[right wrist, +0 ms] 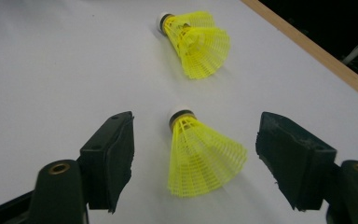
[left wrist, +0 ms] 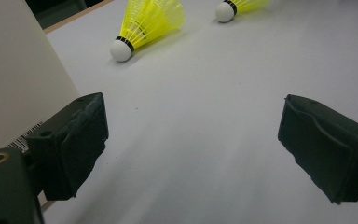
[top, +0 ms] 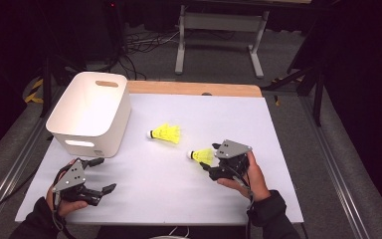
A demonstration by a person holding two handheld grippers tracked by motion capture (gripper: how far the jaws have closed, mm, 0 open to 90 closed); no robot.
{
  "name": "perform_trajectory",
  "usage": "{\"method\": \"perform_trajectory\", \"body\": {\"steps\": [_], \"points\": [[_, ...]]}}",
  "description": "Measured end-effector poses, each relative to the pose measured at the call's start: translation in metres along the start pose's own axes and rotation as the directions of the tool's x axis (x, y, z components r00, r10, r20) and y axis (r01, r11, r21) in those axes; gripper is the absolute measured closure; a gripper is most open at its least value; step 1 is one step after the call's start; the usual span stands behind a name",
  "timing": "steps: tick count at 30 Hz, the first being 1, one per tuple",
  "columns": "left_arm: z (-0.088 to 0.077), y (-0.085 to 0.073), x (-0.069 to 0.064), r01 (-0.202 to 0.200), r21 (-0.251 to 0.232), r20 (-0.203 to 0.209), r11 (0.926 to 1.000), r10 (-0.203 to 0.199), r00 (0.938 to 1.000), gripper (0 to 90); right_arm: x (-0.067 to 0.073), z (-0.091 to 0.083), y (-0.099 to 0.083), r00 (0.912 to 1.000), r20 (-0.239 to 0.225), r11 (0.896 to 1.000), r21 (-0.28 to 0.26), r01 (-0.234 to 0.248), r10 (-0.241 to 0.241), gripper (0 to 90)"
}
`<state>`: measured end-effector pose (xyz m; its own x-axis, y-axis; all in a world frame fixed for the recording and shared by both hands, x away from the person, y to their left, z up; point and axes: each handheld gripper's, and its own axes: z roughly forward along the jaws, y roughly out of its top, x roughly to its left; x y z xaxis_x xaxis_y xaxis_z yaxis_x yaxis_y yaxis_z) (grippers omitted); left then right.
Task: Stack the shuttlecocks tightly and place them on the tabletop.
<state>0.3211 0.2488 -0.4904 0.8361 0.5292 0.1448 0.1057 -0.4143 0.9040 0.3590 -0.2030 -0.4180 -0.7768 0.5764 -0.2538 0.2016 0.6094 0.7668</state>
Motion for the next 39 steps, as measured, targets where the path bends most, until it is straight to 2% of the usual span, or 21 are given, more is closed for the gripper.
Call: {"method": "perform_trajectory", "body": {"steps": [8,12,18,20,23,25,27,29,35,39], "points": [[0.0,0.0,0.0,-0.002,0.003,-0.001,1.0,0.002,1.0,9.2,0.002,0.002,-0.022,0.9981,-0.046,0.999,0.023,-0.041,0.042,37.1],[0.0,0.0,0.0,0.002,-0.001,-0.003,1.0,-0.002,1.0,9.2,0.005,0.008,-0.028,0.9975,-0.061,0.998,0.046,-0.033,0.035,39.9],[-0.001,0.0,0.0,0.002,-0.004,-0.004,1.0,-0.002,1.0,9.2,0.005,0.017,-0.034,0.9936,-0.095,0.997,0.055,-0.055,0.06,47.5],[-0.002,0.0,0.0,0.005,-0.006,-0.003,1.0,-0.005,1.0,9.2,0.006,0.022,-0.036,0.9932,-0.105,0.997,0.065,-0.044,0.05,54.4],[-0.002,0.0,-0.001,0.007,-0.008,-0.002,0.9999,-0.007,1.0,9.2,0.006,0.026,-0.038,0.9911,-0.118,0.997,0.057,-0.055,0.062,64.7],[-0.002,0.0,-0.001,0.008,-0.009,-0.002,0.9999,-0.008,1.0,9.2,0.006,0.029,-0.039,0.9909,-0.117,0.996,0.06,-0.06,0.066,70.0],[-0.002,0.0,0.0,0.007,-0.009,-0.002,0.9999,-0.007,1.0,9.2,0.006,0.03,-0.04,0.9909,-0.117,0.996,0.066,-0.059,0.067,71.8],[-0.002,0.0,0.0,0.008,-0.009,-0.002,0.9999,-0.008,1.0,9.2,0.005,0.033,-0.04,0.9916,-0.111,0.996,0.063,-0.06,0.066,78.9],[-0.002,0.0,0.001,0.011,-0.015,-0.004,0.9998,-0.011,0.9999,9.2,0.004,0.038,-0.039,0.9931,-0.101,0.997,0.056,-0.054,0.06,87.1],[-0.003,-0.001,0.002,0.008,-0.014,-0.008,0.9999,-0.008,0.9999,9.2,0.003,0.039,-0.039,0.994,-0.091,0.997,0.048,-0.057,0.061,88.9]]}}
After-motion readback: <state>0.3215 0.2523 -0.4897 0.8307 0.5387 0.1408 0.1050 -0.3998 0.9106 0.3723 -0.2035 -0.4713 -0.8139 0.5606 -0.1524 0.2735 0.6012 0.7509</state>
